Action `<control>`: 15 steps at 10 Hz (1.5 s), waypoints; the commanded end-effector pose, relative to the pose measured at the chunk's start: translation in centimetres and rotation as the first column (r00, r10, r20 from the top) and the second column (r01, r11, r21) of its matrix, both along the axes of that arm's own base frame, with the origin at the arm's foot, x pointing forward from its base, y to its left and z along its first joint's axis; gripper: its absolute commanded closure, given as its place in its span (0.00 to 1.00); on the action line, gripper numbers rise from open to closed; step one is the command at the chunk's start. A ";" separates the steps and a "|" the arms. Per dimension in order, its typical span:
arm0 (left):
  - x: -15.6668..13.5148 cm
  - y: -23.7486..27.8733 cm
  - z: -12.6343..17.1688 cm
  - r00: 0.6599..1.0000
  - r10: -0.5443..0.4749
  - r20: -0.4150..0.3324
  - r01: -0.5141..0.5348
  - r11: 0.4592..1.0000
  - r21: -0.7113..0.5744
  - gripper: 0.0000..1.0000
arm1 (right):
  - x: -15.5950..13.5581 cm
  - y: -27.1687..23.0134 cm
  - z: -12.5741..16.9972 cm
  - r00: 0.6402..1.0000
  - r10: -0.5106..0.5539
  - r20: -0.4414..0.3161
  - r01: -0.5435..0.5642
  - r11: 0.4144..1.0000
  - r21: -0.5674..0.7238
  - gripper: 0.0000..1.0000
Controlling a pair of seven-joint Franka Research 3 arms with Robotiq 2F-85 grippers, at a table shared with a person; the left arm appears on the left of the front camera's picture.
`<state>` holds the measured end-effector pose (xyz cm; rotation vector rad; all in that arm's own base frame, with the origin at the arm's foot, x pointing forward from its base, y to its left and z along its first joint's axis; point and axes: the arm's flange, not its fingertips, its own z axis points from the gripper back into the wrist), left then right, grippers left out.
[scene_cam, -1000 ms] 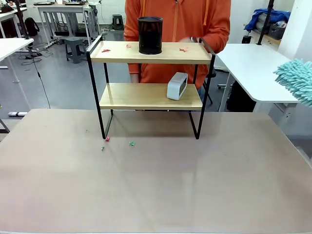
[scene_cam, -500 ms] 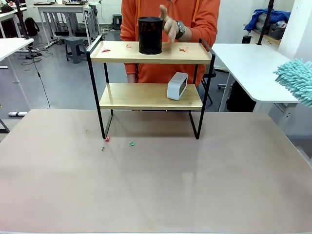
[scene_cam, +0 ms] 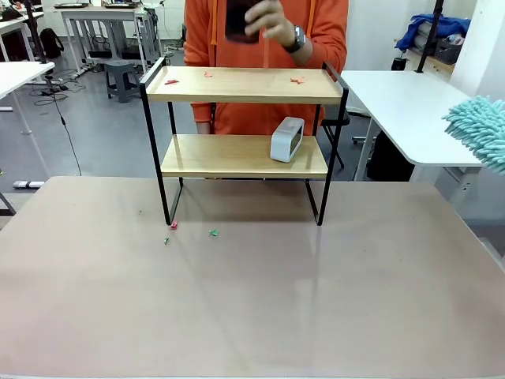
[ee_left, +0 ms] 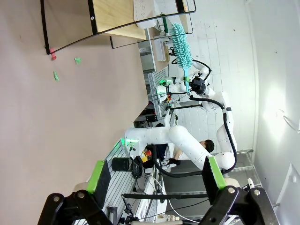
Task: Clean the shelf.
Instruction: Clean the remaining tier of the Shelf with the Duster once objects are removed.
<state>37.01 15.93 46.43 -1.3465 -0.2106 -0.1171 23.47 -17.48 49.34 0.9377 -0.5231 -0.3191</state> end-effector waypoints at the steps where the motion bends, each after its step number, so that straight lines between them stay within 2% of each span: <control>1: -0.2 -0.1 0.1 1.000 -0.014 0.015 0.014 1.000 -0.003 0.00 | 1.3 1.6 3.1 0.999 0.010 0.032 -0.008 0.997 -0.079 0.88; 2: -0.2 -0.1 0.1 1.000 -0.014 0.015 0.014 1.000 -0.003 0.00 | 2.5 3.4 6.5 0.994 0.029 0.109 -0.016 0.993 -0.116 0.88; 4: -0.2 -0.1 0.1 1.000 -0.014 0.015 0.014 1.000 -0.003 0.00 | 5.5 10.3 12.4 0.966 0.158 0.202 -0.114 0.970 -0.215 0.88; 6: -0.2 -0.1 0.1 1.000 -0.014 0.015 0.014 1.000 -0.003 0.00 | 8.5 19.2 15.2 0.919 0.329 0.218 -0.245 0.909 -0.338 0.88; 8: -0.2 -0.1 0.1 1.000 -0.014 0.015 0.014 1.000 -0.003 0.00 | 10.1 24.9 14.0 0.890 0.400 0.219 -0.276 0.854 -0.441 0.88; 9: -0.2 -0.1 0.1 1.000 -0.014 0.015 0.014 1.000 -0.003 0.00 | 9.3 24.4 12.8 0.883 0.413 0.224 -0.275 0.841 -0.465 0.88; 10: -0.2 -0.1 0.1 1.000 -0.014 0.015 0.014 1.000 -0.003 0.00 | 8.1 25.5 15.1 0.888 0.414 0.201 -0.307 0.858 -0.411 0.88; 11: -0.2 -0.1 0.1 1.000 -0.014 0.015 0.014 1.000 -0.003 0.00 | 8.1 25.5 15.1 0.888 0.414 0.201 -0.307 0.858 -0.411 0.88; 12: -0.2 -0.1 0.1 1.000 -0.014 0.015 0.014 1.000 -0.003 0.00 | 9.3 26.9 13.5 0.881 0.433 0.189 -0.316 0.837 -0.447 0.88; 13: -0.2 -0.1 0.1 1.000 -0.014 0.015 0.014 1.000 -0.003 0.00 | 9.4 26.4 13.9 0.919 0.370 0.134 -0.268 0.838 -0.476 0.88; 15: -0.2 -0.1 0.1 1.000 -0.014 0.015 0.014 1.000 -0.003 0.00 | 11.1 28.6 15.9 0.932 0.356 0.066 -0.268 0.800 -0.537 0.88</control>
